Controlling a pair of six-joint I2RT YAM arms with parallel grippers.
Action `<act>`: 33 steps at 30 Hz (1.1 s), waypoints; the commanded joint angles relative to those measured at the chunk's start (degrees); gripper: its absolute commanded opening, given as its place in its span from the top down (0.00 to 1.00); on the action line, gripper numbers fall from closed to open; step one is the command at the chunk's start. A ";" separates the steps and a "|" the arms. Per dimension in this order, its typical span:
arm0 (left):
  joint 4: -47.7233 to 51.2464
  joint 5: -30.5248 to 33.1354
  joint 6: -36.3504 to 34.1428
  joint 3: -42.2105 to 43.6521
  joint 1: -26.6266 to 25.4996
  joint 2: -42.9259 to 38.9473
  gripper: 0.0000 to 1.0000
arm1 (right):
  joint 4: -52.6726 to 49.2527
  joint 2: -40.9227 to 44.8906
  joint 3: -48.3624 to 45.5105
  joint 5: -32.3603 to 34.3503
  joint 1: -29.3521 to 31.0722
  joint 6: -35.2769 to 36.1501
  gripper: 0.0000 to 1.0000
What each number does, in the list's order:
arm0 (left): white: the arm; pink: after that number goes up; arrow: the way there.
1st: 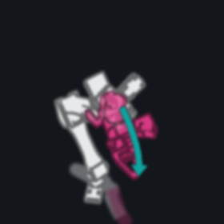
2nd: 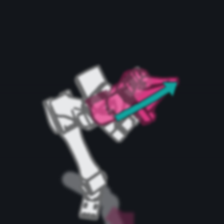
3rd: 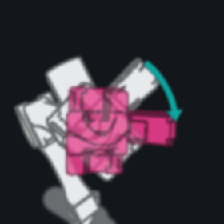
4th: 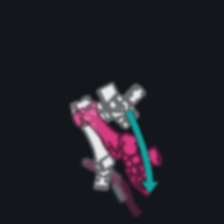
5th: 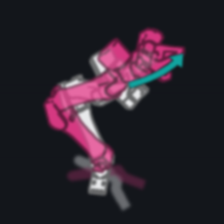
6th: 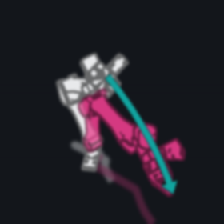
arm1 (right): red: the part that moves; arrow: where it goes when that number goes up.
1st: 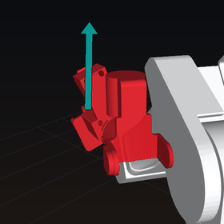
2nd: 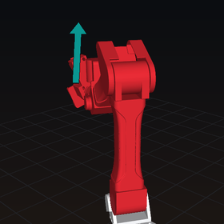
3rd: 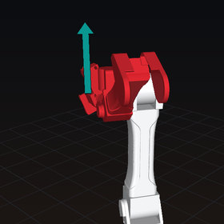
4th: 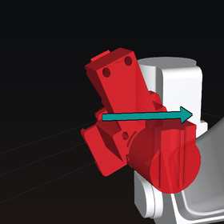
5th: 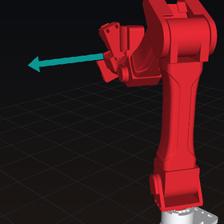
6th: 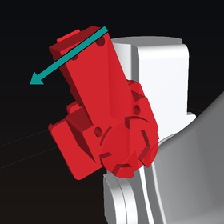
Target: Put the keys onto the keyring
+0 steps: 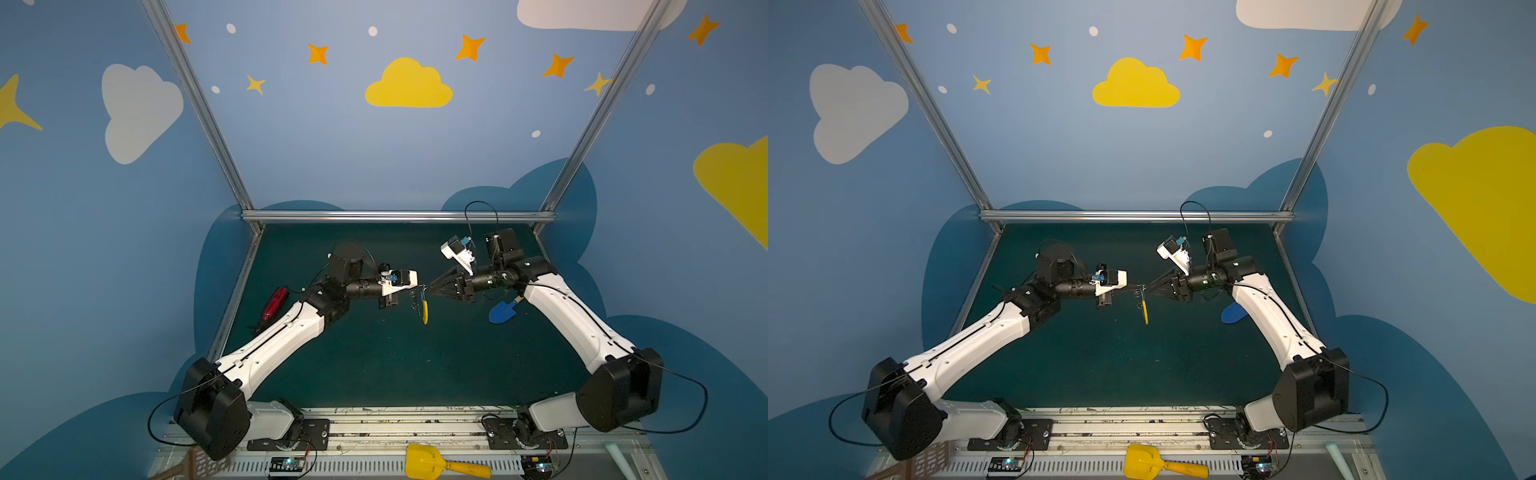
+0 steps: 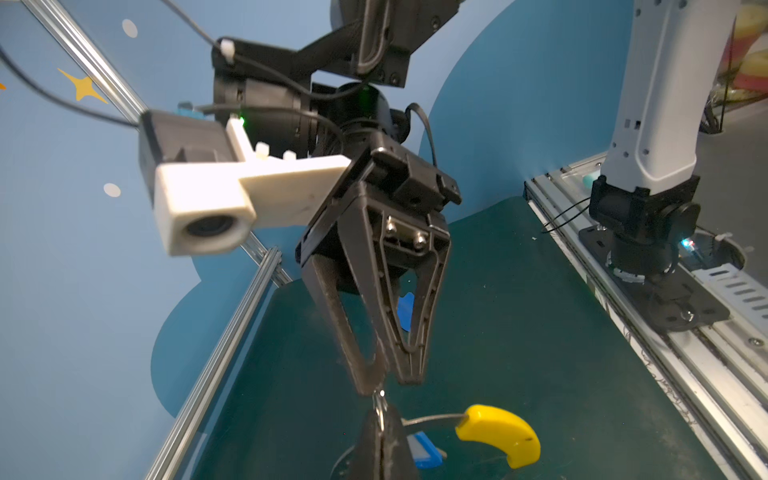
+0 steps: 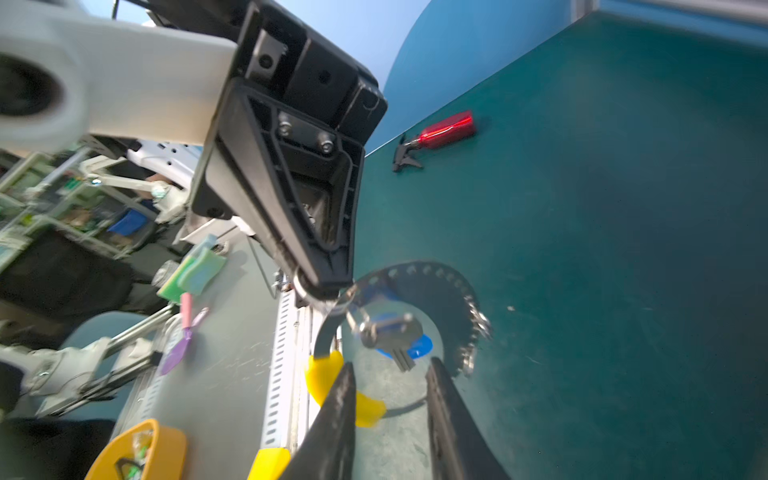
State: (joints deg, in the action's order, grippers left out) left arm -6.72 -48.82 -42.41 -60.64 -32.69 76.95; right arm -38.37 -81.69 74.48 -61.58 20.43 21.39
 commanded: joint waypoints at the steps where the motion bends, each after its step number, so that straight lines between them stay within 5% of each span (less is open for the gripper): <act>1: -5.65 -3.21 5.16 0.13 0.60 0.96 0.96 | 1.15 3.47 -0.46 2.25 -1.21 3.02 0.67; 15: -18.29 -6.95 15.61 -1.05 1.75 5.14 0.96 | 8.09 4.82 2.01 2.17 1.01 6.29 0.65; 26: -19.60 -8.15 17.40 -1.41 1.73 5.69 0.96 | 8.66 1.32 4.29 2.31 1.46 7.68 0.67; 33: -19.39 -7.80 17.33 -1.75 1.57 5.99 0.96 | 8.51 0.82 5.23 0.55 1.54 8.67 0.77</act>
State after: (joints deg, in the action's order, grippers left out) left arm -24.36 -55.66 -26.02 -60.62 -31.07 82.41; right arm -30.26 -80.77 77.67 -59.59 21.61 29.04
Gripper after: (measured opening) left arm 0.048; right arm 0.234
